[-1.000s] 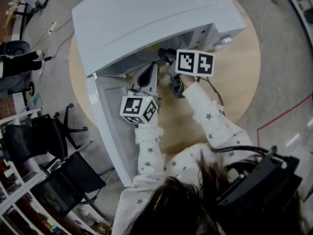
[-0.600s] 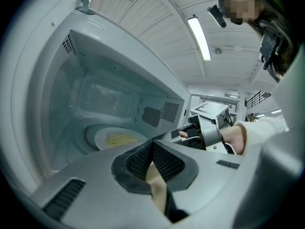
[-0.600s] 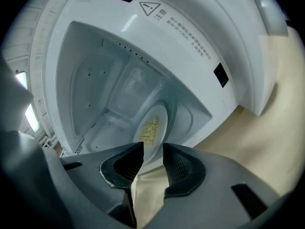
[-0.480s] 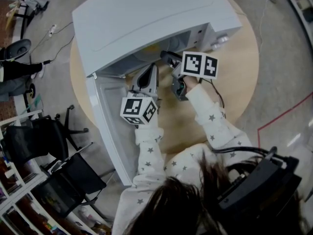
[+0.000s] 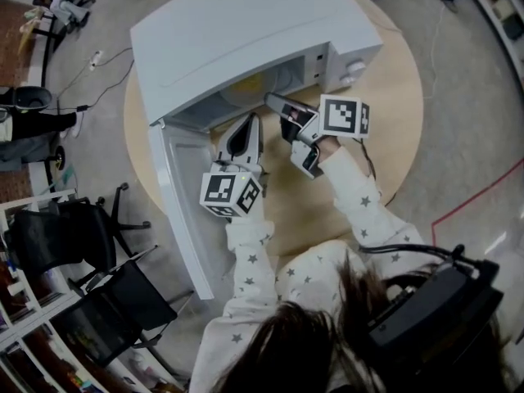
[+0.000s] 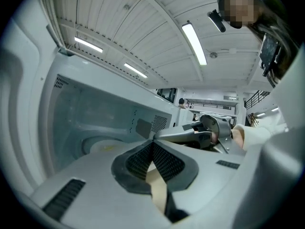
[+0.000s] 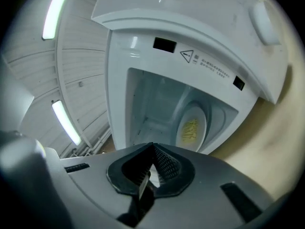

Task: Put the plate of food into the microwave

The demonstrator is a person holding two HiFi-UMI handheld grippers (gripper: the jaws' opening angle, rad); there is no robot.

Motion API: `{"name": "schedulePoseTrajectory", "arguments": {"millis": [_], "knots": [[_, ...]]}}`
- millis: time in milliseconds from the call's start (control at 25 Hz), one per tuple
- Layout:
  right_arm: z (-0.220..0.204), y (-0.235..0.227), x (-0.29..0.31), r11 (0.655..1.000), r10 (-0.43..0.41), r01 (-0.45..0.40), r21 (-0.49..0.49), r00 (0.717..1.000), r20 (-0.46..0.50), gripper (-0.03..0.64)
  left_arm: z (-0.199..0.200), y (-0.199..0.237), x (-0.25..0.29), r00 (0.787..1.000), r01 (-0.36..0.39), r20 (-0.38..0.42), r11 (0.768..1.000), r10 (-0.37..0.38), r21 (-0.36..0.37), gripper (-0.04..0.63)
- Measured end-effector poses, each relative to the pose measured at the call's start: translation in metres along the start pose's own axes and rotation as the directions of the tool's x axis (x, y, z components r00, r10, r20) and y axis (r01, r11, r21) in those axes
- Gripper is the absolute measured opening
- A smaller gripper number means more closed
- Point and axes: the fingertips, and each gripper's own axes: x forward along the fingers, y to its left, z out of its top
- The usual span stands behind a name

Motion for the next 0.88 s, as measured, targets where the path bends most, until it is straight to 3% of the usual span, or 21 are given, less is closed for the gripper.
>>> {"name": "schedulePoseTrajectory", "arguments": {"millis": [240,600,880], "knots": [[-0.003,0.03,-0.026,0.993,0.096,-0.094,0.069,0.995,-0.025,0.006,0.023,-0.025,-0.017,0.999,0.012,0.032,1.0,-0.013,0.019,0.002],[-0.023,0.089,-0.08,0.926,0.328,-0.308,0.217,0.943,-0.06,0.006,0.034,-0.079,-0.048,0.993,0.116,-0.016,0.992,-0.115,0.055,0.002],[-0.038,0.091,-0.118,0.888,0.372,-0.352,0.295,0.928,-0.012,0.006,0.04,-0.109,-0.066,0.989,0.15,-0.029,0.986,-0.148,0.068,0.002]]}}
